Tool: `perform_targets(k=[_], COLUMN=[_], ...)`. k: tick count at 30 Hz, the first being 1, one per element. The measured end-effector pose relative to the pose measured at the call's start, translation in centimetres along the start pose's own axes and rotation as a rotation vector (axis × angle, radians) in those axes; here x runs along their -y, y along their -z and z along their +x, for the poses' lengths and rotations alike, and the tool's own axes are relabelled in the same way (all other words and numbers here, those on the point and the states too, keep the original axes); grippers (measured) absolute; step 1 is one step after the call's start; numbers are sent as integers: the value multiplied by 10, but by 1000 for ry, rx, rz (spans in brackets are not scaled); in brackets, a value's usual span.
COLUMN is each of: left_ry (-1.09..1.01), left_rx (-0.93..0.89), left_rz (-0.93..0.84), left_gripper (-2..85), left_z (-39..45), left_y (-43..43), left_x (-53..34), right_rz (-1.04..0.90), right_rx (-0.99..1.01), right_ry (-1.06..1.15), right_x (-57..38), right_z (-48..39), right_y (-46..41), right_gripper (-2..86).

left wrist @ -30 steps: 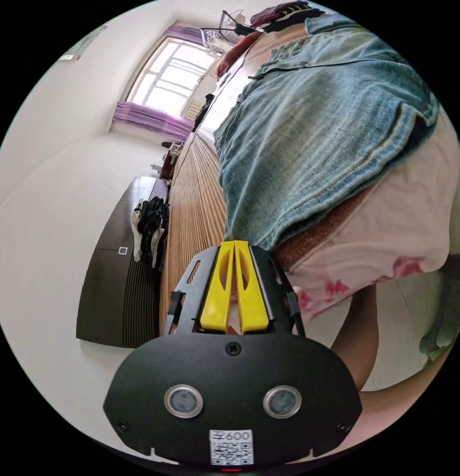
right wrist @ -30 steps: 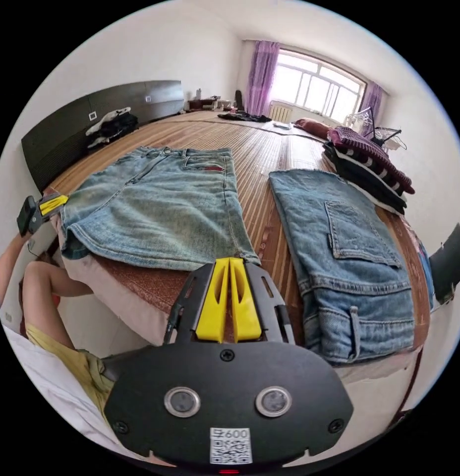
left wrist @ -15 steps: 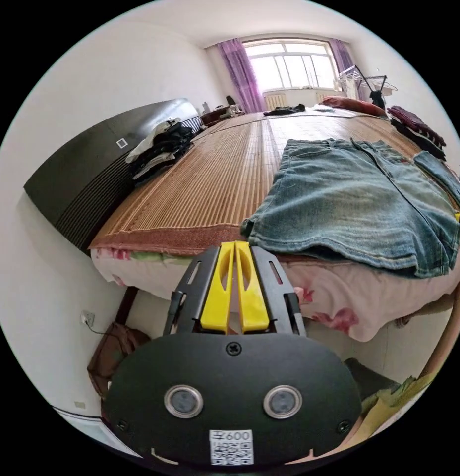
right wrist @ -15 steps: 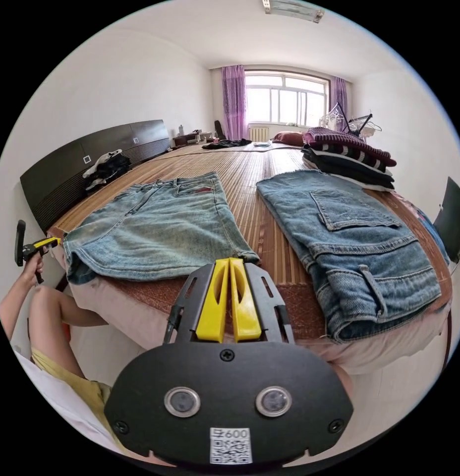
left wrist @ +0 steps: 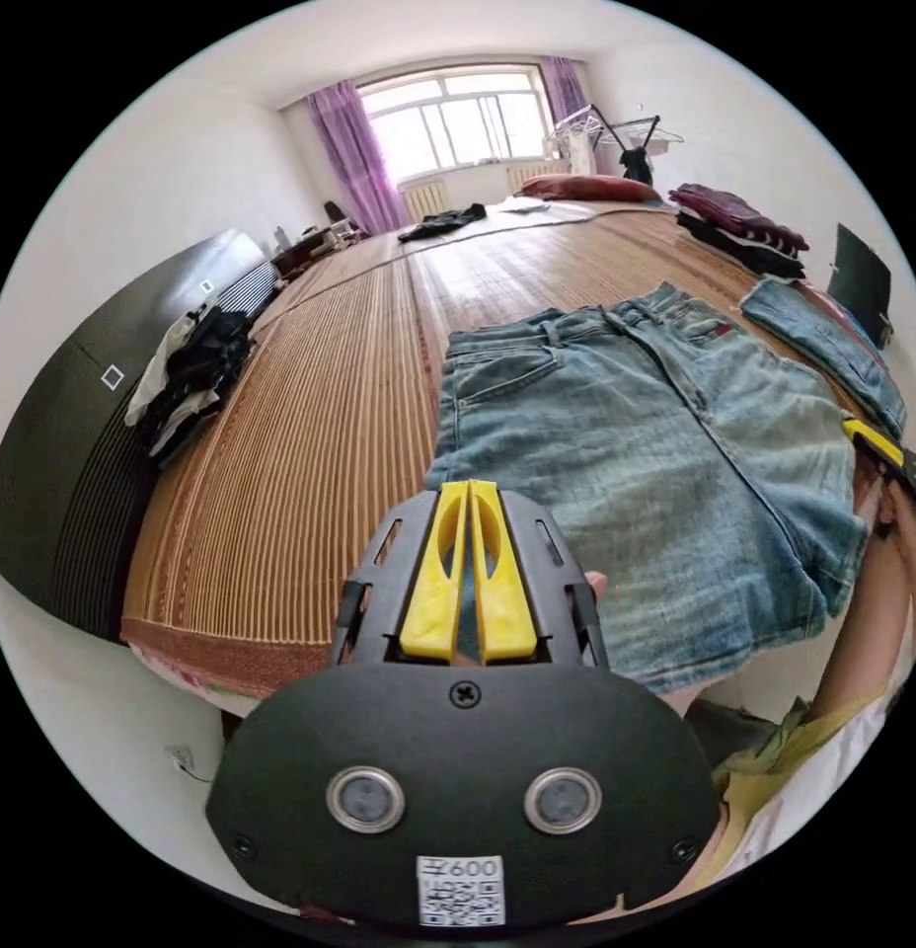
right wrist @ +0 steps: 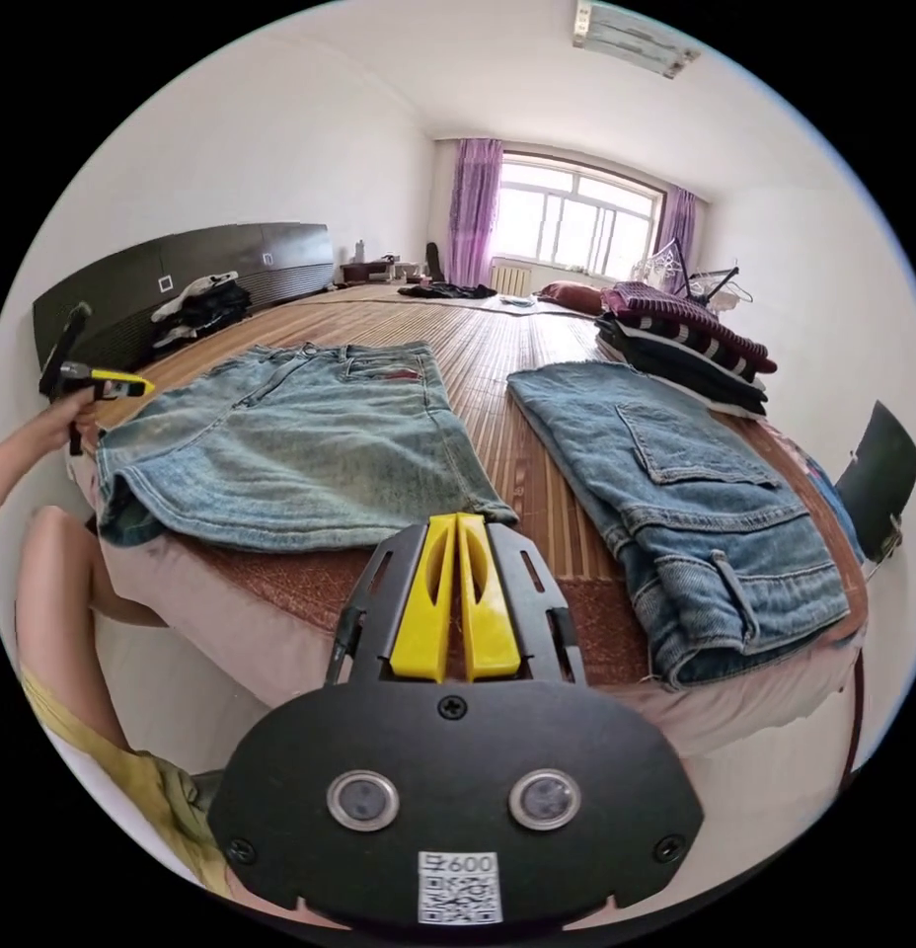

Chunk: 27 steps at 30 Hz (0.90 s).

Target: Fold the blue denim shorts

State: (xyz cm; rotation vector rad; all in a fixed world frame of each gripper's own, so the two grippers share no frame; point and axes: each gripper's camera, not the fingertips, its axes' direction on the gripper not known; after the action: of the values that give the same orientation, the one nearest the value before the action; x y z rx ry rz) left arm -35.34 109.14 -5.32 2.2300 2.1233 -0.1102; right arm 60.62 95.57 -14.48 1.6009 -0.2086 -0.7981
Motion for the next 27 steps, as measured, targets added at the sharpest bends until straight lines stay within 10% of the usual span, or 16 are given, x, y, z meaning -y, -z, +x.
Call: perform_targets(k=[24,27], left_ry=[297,287], left_rx=[-264,-243], left_rz=[162,170], left_gripper=[4,2], left_z=[17,35], left_y=[9,9], left_x=[-83,-93], right_rz=[84,347], right_rx=[-174,-129], right_ry=[91,215], right_x=[-160,-194], right_z=[90,58], right_y=[-16,35], right_gripper=[-8,-8])
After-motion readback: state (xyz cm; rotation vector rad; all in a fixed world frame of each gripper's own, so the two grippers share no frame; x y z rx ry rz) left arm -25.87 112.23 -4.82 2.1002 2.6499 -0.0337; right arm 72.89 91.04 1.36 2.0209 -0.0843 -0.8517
